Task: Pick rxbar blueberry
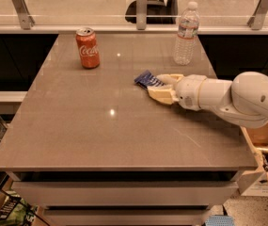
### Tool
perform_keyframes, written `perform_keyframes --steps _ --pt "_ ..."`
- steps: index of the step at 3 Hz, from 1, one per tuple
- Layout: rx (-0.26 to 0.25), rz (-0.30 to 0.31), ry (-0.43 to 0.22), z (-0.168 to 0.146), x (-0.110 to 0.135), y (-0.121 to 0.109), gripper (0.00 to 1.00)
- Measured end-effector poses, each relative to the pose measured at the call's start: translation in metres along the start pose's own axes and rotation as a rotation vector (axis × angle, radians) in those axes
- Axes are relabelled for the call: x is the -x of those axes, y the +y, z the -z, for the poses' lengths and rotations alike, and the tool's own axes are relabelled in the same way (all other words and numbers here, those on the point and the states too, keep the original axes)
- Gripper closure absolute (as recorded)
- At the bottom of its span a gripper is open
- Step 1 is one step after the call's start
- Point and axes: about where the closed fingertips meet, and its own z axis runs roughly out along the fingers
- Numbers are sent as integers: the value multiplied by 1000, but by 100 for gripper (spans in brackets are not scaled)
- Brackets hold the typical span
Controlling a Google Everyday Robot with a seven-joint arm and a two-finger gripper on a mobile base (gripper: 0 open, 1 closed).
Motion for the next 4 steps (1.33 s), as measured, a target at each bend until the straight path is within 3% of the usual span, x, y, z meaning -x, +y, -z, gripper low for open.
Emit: perform_keyframes --steps 1,4 --pt "20 27 41 7 23 0 100" --pt "38 27 73 15 35 -3 100"
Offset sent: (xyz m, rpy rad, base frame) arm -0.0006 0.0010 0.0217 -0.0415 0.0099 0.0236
